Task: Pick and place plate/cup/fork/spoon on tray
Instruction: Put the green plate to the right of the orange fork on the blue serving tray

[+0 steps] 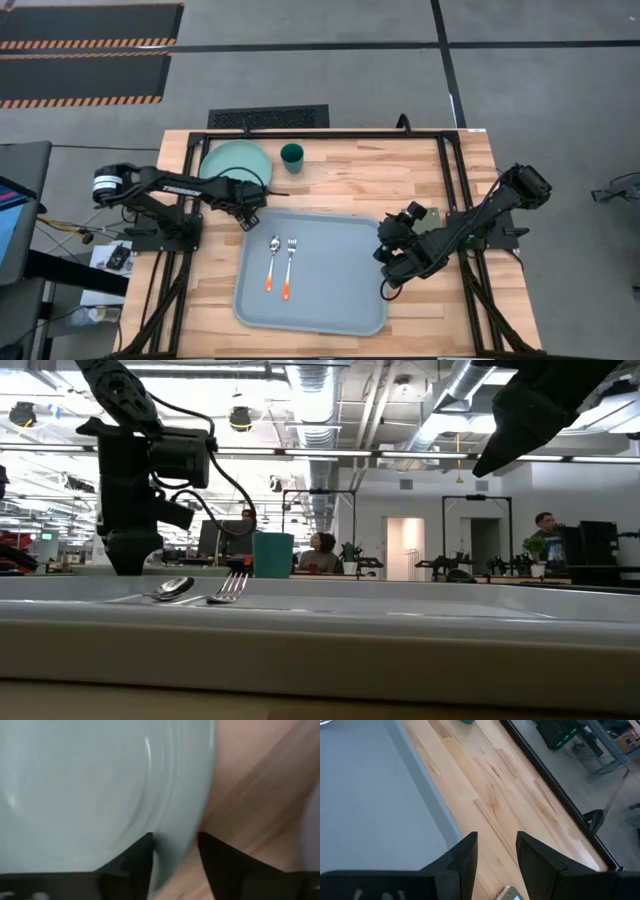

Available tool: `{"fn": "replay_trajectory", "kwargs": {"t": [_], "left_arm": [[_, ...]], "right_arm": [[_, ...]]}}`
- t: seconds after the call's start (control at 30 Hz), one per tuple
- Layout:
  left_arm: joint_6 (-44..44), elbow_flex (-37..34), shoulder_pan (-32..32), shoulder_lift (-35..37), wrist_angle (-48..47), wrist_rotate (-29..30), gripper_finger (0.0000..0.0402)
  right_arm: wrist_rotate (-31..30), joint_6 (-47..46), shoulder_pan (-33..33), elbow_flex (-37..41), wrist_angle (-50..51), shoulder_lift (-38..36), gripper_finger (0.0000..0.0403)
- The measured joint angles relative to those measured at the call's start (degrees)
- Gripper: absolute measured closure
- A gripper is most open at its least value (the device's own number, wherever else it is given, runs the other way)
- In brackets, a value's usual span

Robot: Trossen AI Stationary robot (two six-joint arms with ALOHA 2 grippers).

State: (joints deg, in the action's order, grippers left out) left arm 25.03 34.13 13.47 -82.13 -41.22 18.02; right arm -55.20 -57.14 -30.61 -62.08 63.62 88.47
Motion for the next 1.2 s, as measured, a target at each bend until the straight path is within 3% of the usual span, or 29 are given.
{"fn": "replay_trajectory", "kwargs": {"t": [0.17,0.3,0.57,1.2], "left_arm": [[-0.17,-0.03,0.0,0.06,0.17,-1.33,0.0335],[-0.23,-0.28,0.09,1.34,-0.52,0.82,0.0389],[1.18,0.22,0.15,2.3,-3.28,0.89,0.0397],[3.55,10.36,-0.6,2.39,-18.0,1.12,0.0401]], "right_arm": [[0.0,0.0,0.0,0.0,0.0,0.0,0.0244],[0.02,0.02,0.0,0.02,-0.01,0.0,0.0244],[0.17,0.03,0.0,0.02,-0.26,0.0,0.0244],[1.22,0.11,-0.07,0.04,-0.92,0.0,0.0244]]}}
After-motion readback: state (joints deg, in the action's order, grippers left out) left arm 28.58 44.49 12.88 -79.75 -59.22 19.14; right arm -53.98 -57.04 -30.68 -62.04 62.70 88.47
